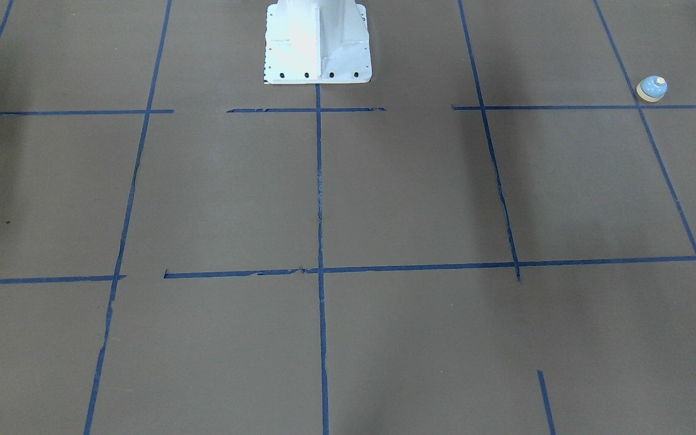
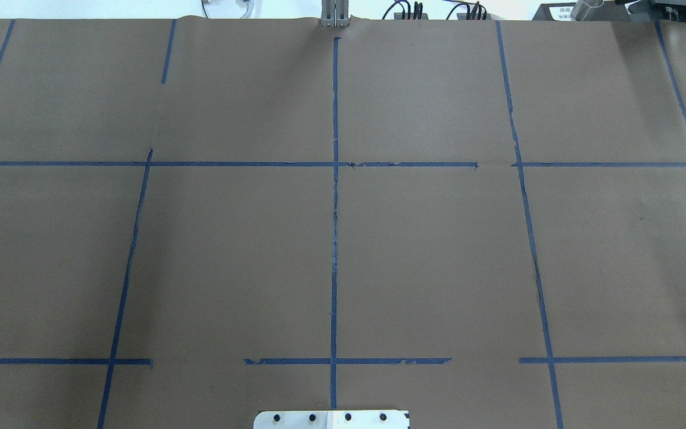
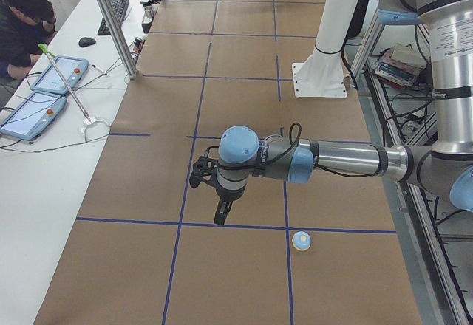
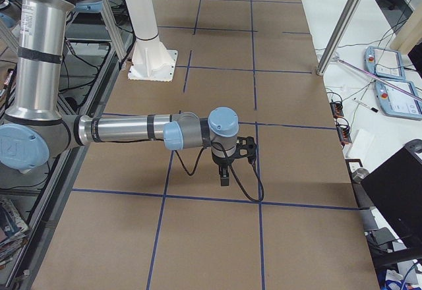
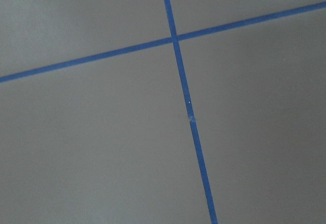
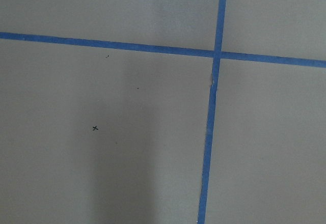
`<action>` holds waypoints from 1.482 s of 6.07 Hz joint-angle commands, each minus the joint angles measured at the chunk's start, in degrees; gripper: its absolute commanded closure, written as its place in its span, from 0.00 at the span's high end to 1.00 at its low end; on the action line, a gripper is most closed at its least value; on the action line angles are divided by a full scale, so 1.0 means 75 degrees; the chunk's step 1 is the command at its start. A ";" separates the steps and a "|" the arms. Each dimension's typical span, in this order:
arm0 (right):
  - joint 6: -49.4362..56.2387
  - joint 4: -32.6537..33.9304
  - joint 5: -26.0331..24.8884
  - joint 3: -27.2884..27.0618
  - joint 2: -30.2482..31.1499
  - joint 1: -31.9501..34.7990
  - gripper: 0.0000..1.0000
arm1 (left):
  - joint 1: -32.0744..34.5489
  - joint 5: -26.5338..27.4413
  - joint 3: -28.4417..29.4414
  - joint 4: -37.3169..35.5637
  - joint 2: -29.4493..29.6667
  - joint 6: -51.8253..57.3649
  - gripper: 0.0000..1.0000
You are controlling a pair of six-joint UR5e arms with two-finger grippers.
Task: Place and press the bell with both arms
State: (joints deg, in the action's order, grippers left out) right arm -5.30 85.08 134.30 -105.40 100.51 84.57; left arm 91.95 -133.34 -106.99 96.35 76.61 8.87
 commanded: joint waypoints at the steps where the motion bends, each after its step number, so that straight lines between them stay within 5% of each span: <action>1: -0.0008 0.0000 0.0000 -0.0056 0.0004 -0.0003 1.00 | -0.0304 -0.0418 0.0039 0.0207 -0.0554 -0.0374 1.00; 3: 0.0003 0.0000 -0.0012 -0.0056 0.0028 -0.0003 1.00 | -0.1183 -0.0351 0.0097 0.0591 -0.1409 -0.0842 1.00; 5: 0.0015 0.0000 -0.0023 -0.0044 0.0039 -0.0003 1.00 | -0.1861 -0.0351 0.0691 0.2157 -0.2162 -0.1462 1.00; 7: 0.0015 0.0000 -0.0035 -0.0044 0.0144 -0.0003 1.00 | -0.2693 -0.0339 0.1861 0.3471 -0.2199 -0.1546 1.00; 9: 0.0039 0.0000 -0.0035 -0.0056 0.0180 -0.0003 1.00 | -0.4049 -0.0327 0.1913 0.4058 -0.2188 -0.2792 1.00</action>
State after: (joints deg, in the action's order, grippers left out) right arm -5.09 85.08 134.04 -105.79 101.76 84.55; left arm 66.60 -135.85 -93.17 123.74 60.17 -7.16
